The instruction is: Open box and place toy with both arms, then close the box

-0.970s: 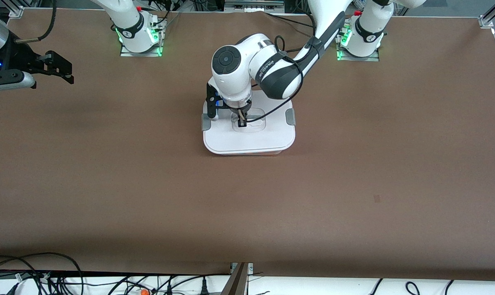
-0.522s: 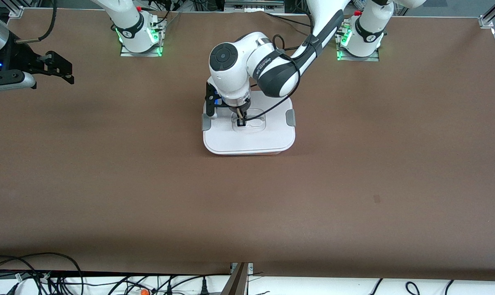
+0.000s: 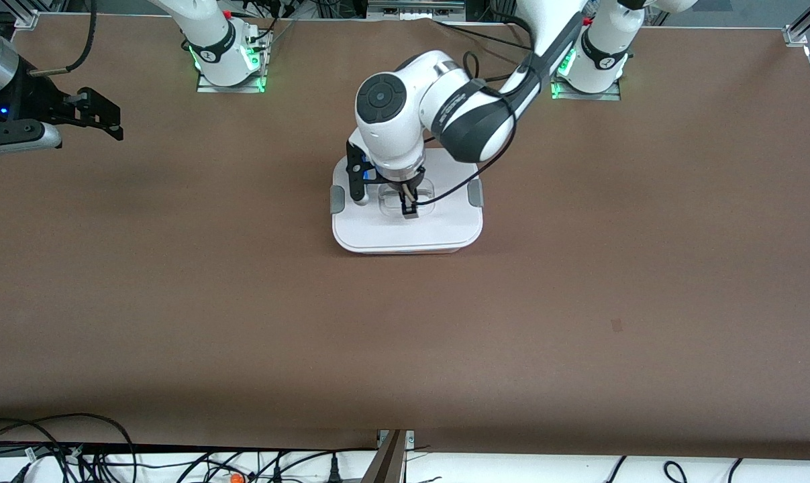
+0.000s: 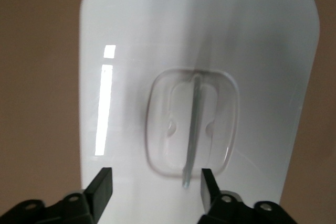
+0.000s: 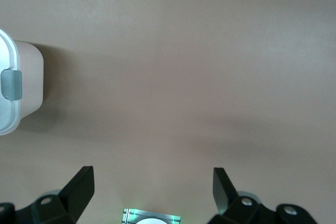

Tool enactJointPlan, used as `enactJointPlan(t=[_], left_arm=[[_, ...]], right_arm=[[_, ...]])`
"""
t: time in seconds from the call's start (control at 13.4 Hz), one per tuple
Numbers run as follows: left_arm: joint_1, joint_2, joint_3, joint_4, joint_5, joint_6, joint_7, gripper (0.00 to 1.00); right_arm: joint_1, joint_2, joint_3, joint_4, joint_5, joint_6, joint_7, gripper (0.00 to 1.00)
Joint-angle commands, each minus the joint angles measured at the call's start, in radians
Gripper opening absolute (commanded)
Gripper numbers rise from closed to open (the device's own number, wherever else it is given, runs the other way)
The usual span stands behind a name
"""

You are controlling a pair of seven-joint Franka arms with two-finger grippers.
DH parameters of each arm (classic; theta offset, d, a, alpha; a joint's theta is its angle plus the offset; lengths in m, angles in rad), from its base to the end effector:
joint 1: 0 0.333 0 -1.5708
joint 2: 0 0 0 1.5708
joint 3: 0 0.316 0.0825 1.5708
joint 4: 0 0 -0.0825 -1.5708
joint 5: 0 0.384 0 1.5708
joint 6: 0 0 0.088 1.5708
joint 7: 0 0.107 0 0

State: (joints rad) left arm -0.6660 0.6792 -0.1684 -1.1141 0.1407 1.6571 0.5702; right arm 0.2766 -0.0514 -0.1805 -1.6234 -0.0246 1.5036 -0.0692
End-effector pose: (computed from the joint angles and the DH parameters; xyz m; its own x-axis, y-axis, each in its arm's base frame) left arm 0.5241 -0.5054 0.4089 0.1703 -0.9775 -0.1248 -0.9834 -0.1767 0.0420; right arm 0.5290 0.0457 0.6216 0.9840 0.1635 -0.0701 0.1647 -0.9863 0.0105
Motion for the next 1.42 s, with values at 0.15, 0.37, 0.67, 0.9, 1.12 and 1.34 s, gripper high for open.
enactJointPlan(t=[0.15, 0.37, 0.67, 0.9, 1.12, 1.34], left_arm=[[0.103, -0.056, 0.104, 0.099, -0.013, -0.143, -0.001, 1.0], [0.141, -0.073, 0.234, 0.117, -0.021, -0.129, -0.001, 1.0], [0.253, -0.108, 0.328, 0.171, -0.018, -0.126, 0.006, 1.0], [0.327, -0.183, 0.389, 0.157, -0.022, -0.14, 0.001, 1.0], [0.436, -0.249, 0.385, 0.116, -0.041, -0.137, -0.041, 1.0], [0.535, -0.41, 0.383, -0.117, -0.187, -0.128, -0.256, 1.0]], right_arm=[[-0.008, -0.002, 0.004, 0.011, 0.0, -0.003, -0.015, 1.0], [-0.008, -0.002, 0.004, 0.011, 0.0, -0.003, -0.015, 1.0], [-0.008, -0.002, 0.003, 0.01, 0.0, -0.008, -0.015, 1.0], [-0.008, -0.004, 0.003, 0.011, 0.0, -0.01, -0.017, 1.0], [-0.008, -0.004, 0.003, 0.011, 0.0, -0.011, -0.015, 1.0], [-0.008, -0.004, 0.004, 0.011, 0.0, -0.011, -0.015, 1.0]])
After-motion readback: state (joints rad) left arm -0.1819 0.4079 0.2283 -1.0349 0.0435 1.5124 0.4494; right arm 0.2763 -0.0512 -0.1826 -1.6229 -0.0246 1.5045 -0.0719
